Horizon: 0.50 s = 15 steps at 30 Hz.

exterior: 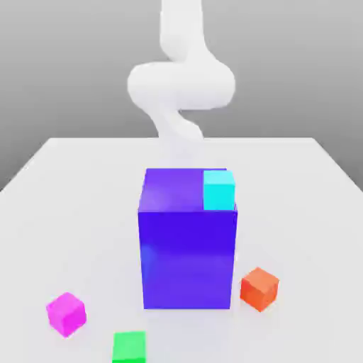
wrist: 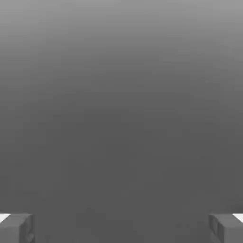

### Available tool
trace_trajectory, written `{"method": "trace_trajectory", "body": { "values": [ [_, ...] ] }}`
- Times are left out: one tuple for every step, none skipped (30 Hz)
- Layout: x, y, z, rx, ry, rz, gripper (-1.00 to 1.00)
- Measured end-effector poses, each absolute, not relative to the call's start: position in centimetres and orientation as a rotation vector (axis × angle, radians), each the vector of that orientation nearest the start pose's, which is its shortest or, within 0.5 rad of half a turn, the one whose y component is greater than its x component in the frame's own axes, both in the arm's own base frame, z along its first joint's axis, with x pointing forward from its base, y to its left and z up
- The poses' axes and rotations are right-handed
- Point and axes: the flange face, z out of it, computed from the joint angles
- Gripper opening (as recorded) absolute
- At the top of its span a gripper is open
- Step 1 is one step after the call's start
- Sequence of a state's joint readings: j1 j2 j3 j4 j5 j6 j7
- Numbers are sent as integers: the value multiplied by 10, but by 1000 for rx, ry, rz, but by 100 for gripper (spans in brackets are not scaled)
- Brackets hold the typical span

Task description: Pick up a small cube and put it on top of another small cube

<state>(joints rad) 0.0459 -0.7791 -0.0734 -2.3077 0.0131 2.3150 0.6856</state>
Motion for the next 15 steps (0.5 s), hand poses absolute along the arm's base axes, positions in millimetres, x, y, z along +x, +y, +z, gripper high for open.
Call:
{"method": "trace_trajectory", "body": {
  "values": [
    [359,-30,695,-2493,887,-993,0],
    [364,-38,689,-2509,845,-982,0],
    [368,-45,683,-2524,803,-972,0],
    [373,-52,677,-2539,762,-961,0],
    [377,-59,670,-2554,721,-950,0],
    [382,-65,663,-2568,680,-940,0],
    [387,-71,656,-2582,639,-929,0],
    [392,-77,648,-2595,598,-918,0],
    [397,-83,640,-2609,556,-907,0],
    [401,-88,631,-2622,514,-896,0],
    [406,-93,623,-2634,471,-884,0],
    [411,-97,614,-2646,429,-873,0],
    [416,-101,604,-2658,386,-861,0],
    [421,-105,595,-2669,342,-850,0],
    [425,-109,585,-2680,298,-838,0]
  ]
}}
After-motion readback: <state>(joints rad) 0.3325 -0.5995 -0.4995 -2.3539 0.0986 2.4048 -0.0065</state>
